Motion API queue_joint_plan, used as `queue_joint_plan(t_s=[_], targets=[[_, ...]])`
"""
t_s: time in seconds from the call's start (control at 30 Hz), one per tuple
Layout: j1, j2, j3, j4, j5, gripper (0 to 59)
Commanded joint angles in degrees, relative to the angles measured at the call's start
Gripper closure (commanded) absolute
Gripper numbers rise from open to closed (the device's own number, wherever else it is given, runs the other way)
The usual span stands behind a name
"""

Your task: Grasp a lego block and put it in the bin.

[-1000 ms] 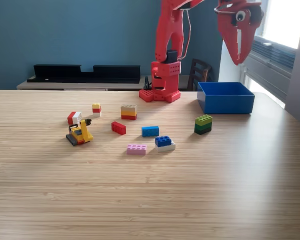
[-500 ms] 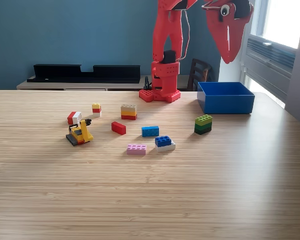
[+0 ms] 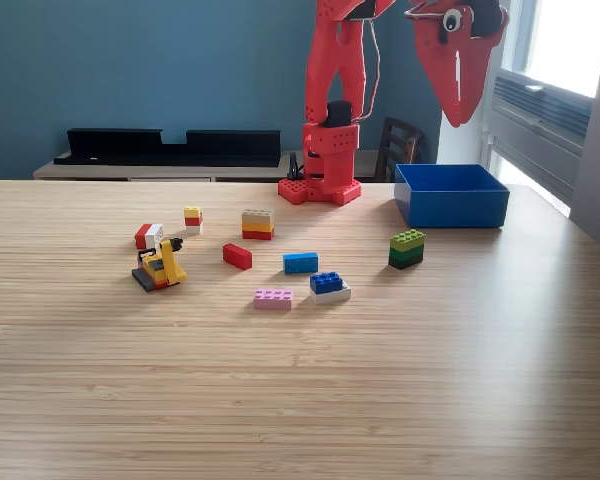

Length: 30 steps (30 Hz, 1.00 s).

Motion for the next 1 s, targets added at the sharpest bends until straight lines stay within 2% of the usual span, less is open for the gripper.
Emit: queue_joint_plan(t_s=[0.03,0.23,0.57,1.0], targets=[[-0.1,4.8,-0.6,-1.4,-0.7,58.5],[1.1,4.8,-0.4,-2.6,-0.9,58.5],[9.6,4.8,5.2,-9.7,-0.4,58.5],[28.0,4.8,25.4,-30.1,3.4,58.5]])
